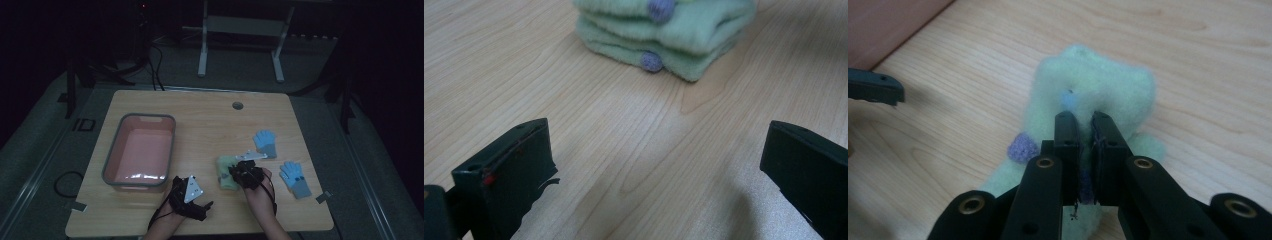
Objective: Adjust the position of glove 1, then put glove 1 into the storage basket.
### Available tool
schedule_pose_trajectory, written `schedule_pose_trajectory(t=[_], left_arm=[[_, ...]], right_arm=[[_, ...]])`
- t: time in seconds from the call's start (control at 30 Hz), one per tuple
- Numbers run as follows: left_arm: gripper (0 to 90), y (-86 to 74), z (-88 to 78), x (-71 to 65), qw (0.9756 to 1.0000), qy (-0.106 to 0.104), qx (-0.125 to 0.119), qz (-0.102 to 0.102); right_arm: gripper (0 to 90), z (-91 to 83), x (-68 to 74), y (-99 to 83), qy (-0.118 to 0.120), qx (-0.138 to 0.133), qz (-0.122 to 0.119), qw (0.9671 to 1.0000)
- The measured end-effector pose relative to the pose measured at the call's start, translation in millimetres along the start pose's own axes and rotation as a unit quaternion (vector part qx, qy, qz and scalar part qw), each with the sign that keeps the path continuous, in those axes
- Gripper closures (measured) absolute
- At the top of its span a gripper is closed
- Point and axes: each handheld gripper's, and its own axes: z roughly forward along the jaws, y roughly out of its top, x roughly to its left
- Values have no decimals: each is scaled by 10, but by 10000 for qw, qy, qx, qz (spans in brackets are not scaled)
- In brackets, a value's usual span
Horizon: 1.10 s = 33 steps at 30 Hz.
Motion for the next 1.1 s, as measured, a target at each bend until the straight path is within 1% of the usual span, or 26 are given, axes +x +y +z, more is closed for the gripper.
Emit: schedule_pose_trajectory(t=[0.13,0.27,0.33,0.4,0.5,0.53,0.57,0.6,0.63,0.67,0.73,0.77,0.8,0.83,0.9,0.93,0.97,1.0,1.03,1.07,1.1], left_arm=[[8,0,-1,-2,10000,4,-3,14],[8,-1,2,-3,10000,22,54,16],[8,1,5,-8,10000,30,66,46],[8,0,4,-11,10000,31,58,57],[8,-5,-6,-4,10000,19,4,11],[8,-7,-9,-3,10000,-19,-18,26],[8,-7,-9,-3,10000,-19,-18,26],[8,-12,-21,-10,9997,-162,-84,141],[8,-14,-26,-17,9996,-177,-103,188],[8,-15,-28,-21,9995,-195,-114,212],[8,-16,-30,-25,9993,-218,-121,261],[8,-17,-31,-27,9993,-211,-132,266],[8,-17,-34,-26,9993,-246,-160,251],[8,-17,-39,-23,9991,-291,-223,206],[8,-18,-48,-23,9986,-346,-398,89],[8,-17,-49,-21,9985,-351,-410,81],[8,-14,-45,-18,9986,-359,-385,97],[8,-4,-41,-16,9990,-293,-278,167],[8,11,-32,-22,9994,-146,-173,270],[8,17,-36,-22,9993,-138,-175,306],[8,31,-47,-24,9989,-118,-286,345]], right_arm=[[823,108,-13,-33,34,164,-94,9998],[821,129,-47,-49,96,178,-40,9998],[816,133,-57,-60,117,159,-52,9998],[794,108,-61,-60,152,142,-53,9998],[710,35,-67,-52,254,54,-62,9996],[678,6,-74,-49,289,20,-86,9995],[678,6,-74,-49,289,20,-86,9995],[644,-17,-83,-45,320,26,-121,9994],[565,-64,-103,-41,366,-19,-147,9992],[507,-87,-122,-40,400,-45,-176,9990],[422,-112,-154,-38,424,-61,-196,9989],[371,-125,-181,-43,431,-124,-210,9988],[323,-137,-208,-48,462,-161,-163,9987],[284,-149,-239,-53,559,-149,-154,9982],[249,-166,-288,-60,654,-145,-124,9977],[186,-173,-309,-61,742,-125,-176,9970],[177,-178,-317,-61,738,-120,-218,9970],[181,-189,-328,-61,697,-130,-283,9971],[167,-200,-345,-60,742,-106,-340,9966],[156,-214,-374,-61,781,-138,-369,9962],[157,-218,-385,-61,790,-155,-394,9960]])
